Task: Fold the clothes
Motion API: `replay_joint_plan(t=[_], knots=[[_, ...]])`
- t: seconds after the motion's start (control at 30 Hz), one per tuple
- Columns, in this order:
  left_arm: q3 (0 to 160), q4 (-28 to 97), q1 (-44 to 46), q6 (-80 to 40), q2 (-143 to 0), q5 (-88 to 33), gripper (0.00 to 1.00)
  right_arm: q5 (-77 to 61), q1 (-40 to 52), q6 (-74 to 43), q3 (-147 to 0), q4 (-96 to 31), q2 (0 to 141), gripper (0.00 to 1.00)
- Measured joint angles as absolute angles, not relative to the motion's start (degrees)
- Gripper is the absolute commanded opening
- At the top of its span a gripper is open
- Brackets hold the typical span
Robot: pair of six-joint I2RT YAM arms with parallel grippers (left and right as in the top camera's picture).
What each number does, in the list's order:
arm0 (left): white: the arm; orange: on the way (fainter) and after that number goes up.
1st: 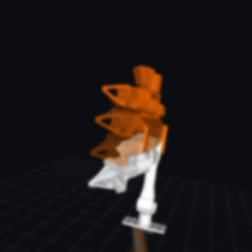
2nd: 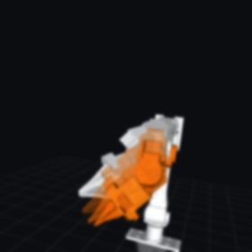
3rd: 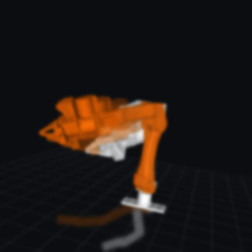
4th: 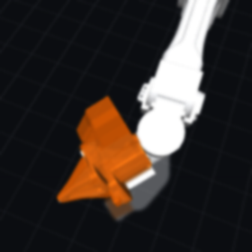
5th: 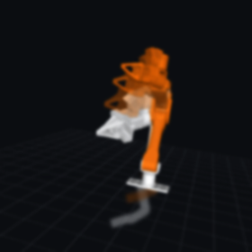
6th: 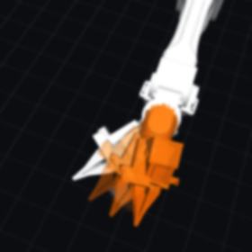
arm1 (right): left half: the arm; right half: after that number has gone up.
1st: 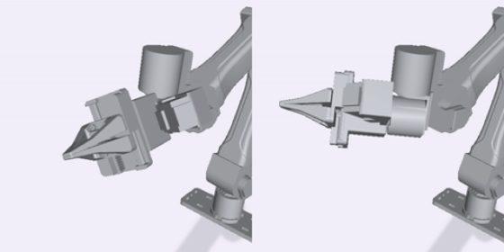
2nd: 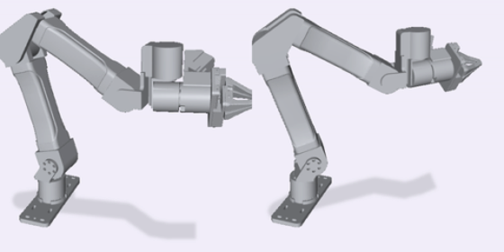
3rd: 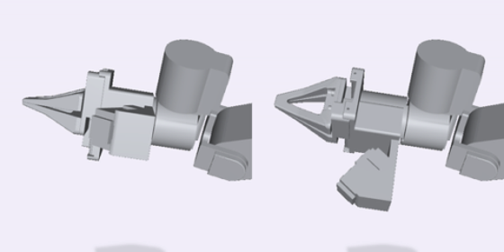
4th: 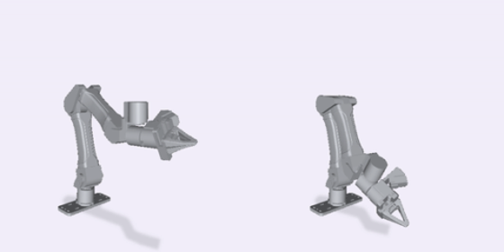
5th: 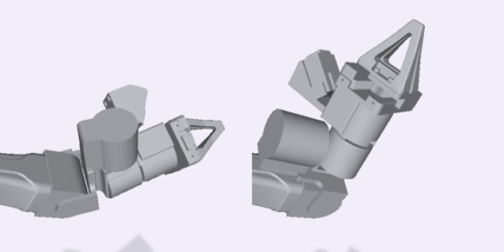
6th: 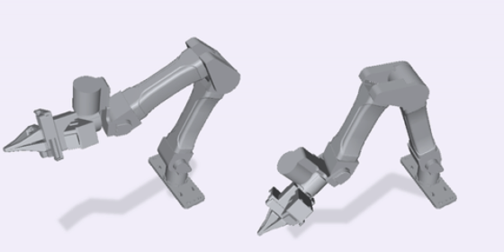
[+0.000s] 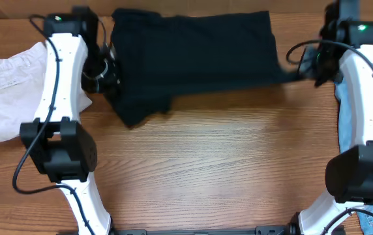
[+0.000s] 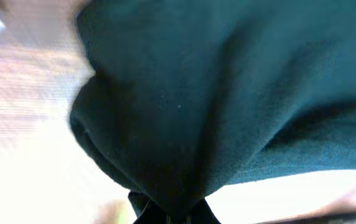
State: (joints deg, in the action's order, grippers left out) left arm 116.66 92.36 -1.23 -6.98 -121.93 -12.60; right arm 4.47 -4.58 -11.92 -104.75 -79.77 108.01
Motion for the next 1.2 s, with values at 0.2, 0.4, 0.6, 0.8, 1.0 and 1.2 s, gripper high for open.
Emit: replay_joint_plan(t=[0.2, 0.4, 0.6, 0.8, 1.0, 1.2], knots=[[108.3, 95.1, -1.2, -5.0, -121.9, -12.6, 0.04, 4.8, -4.8, -11.9, -97.3, -81.3, 108.0, 0.04], [98.8, 94.7, -0.4, -4.0, -121.8, -12.4, 0.04, 5.5, -5.0, -11.9, -95.8, -86.3, 108.0, 0.04], [86.4, 88.6, 0.5, -4.1, -121.6, -12.4, 0.04, 6.1, -5.5, -12.0, -93.6, -89.1, 108.0, 0.04], [73.6, 81.2, 0.5, -4.4, -115.2, -12.4, 0.04, 6.3, -5.7, -13.1, -88.1, -87.3, 108.0, 0.04], [65.9, 77.3, 0.5, -5.8, -105.0, -12.4, 0.04, 6.4, -5.7, -14.8, -80.1, -82.7, 107.9, 0.04], [63.1, 77.5, 0.5, -8.9, -97.3, -10.8, 0.04, 6.4, -5.6, -16.7, -73.9, -80.9, 102.7, 0.04]])
